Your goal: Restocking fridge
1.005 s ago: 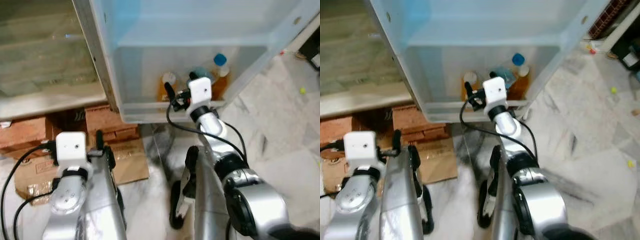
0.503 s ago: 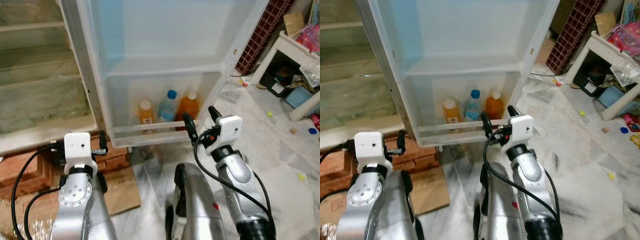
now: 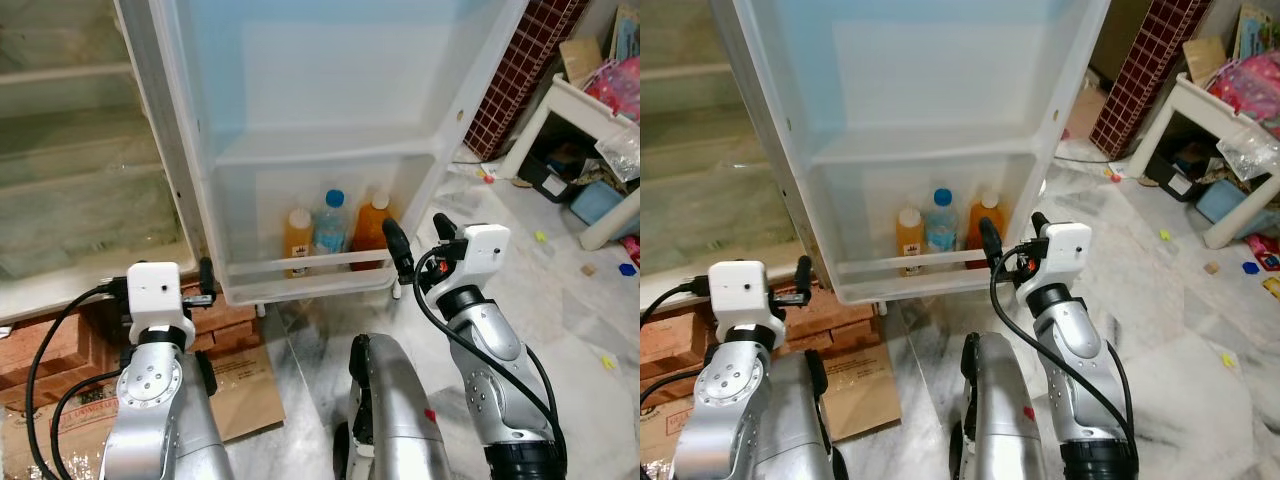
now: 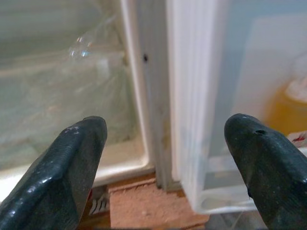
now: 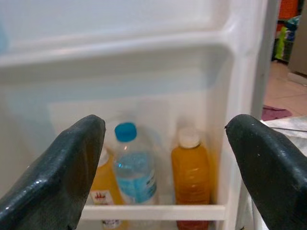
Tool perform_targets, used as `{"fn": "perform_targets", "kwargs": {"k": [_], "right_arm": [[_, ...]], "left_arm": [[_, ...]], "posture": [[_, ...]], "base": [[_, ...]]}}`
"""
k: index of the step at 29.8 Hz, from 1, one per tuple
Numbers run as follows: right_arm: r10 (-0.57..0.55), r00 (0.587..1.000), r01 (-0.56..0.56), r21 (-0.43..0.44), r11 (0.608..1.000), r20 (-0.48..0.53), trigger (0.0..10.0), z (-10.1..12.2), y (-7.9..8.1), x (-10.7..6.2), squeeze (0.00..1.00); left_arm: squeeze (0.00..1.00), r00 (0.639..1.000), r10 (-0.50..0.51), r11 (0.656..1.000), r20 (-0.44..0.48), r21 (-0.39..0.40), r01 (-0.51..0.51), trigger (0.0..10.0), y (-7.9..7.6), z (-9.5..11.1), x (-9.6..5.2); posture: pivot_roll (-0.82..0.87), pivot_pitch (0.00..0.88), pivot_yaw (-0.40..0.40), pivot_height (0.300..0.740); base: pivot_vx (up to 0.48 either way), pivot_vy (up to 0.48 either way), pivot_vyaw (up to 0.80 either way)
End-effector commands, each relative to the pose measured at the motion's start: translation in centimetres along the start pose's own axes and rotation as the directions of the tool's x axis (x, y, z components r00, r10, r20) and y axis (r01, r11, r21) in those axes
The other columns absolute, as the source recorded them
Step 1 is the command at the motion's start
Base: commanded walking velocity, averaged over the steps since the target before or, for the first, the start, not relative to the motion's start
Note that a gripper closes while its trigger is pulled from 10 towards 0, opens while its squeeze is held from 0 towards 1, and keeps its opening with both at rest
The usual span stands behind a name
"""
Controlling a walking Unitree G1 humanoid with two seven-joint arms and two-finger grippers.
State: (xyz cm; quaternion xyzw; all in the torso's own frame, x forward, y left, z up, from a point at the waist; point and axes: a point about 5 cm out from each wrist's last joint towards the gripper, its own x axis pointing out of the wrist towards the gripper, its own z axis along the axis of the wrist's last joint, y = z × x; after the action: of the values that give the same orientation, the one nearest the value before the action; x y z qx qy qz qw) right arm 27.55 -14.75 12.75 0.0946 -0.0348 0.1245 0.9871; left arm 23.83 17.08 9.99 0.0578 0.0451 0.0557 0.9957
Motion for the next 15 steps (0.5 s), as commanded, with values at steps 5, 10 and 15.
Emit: {"fn": "perform_targets", "kwargs": {"k": [5,10,15], "right_arm": [[-0.048,0.999,0.048,0.013,0.999,0.007,10.0,0.77,-1.06,-0.29,0.00],[-0.055,0.998,0.055,0.015,0.998,-0.008,10.0,0.64,-1.29,-0.57,0.00],[-0.059,0.998,0.060,0.025,0.998,-0.009,10.0,0.68,-1.22,-0.31,0.00]], "left_arm": [[0.00,1.000,-0.030,0.999,0.004,0.017,0.030,10.0,-0.55,0.10,0.45],[0.00,0.999,-0.048,0.999,0.016,0.020,0.047,10.0,-0.78,0.08,0.30],[0.00,0.998,-0.054,0.998,0.021,0.024,0.054,10.0,-0.96,0.13,0.39]], "posture": [[0.06,0.000,-0.059,0.580],[0.06,0.000,-0.060,0.615],[0.06,0.000,-0.061,0.644]], "base": [[0.000,0.000,0.00],[0.000,0.000,0.00],[0.000,0.000,0.00]]}}
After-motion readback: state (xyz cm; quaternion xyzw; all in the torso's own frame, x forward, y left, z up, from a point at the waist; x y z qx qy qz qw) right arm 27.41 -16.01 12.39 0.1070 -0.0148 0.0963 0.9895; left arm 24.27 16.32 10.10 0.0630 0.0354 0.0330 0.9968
